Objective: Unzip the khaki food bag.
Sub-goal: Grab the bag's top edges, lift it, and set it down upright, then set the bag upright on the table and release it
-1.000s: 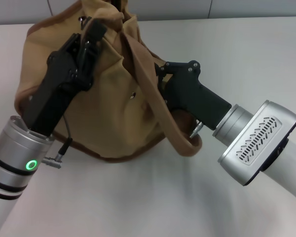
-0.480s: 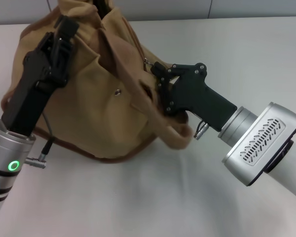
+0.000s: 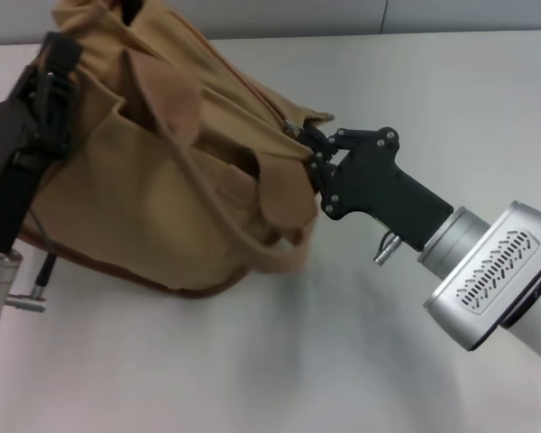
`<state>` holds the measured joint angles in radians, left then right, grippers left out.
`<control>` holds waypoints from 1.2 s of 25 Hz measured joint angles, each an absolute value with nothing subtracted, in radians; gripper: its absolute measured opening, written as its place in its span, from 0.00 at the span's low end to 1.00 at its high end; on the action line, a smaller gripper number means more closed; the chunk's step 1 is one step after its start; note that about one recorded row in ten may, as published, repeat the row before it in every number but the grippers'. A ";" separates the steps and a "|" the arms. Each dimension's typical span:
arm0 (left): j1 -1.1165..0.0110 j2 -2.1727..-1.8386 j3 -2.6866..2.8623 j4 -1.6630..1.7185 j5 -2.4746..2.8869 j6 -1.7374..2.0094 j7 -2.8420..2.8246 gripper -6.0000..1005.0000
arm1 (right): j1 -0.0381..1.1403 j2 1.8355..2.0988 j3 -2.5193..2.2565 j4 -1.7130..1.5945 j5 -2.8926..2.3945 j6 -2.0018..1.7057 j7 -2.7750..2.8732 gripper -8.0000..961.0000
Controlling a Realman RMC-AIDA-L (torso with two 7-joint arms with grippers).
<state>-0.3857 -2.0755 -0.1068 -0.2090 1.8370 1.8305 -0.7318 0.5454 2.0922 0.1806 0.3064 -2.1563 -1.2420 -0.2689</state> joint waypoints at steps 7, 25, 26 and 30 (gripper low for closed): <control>-0.358 -2.075 -0.121 -0.172 1.834 1.828 -0.764 0.20 | 0.527 2.092 0.177 0.296 -2.157 -1.244 -0.269 0.11; -0.347 -2.074 -0.100 -0.143 1.844 1.812 -0.776 0.21 | 0.538 2.088 0.268 0.265 -2.145 -1.270 -0.203 0.13; -0.347 -2.074 -0.100 -0.143 1.844 1.812 -0.776 0.21 | 0.538 2.088 0.268 0.265 -2.145 -1.270 -0.203 0.17; -0.346 -2.073 -0.094 -0.143 1.845 1.809 -0.776 0.21 | 0.631 2.090 0.266 0.164 -2.149 -1.186 -0.149 0.36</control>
<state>-0.3455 -2.0735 -0.0942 -0.1425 1.8449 1.8089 -0.7762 0.6308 2.0899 0.2658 0.1641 -2.1487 -1.1859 -0.1495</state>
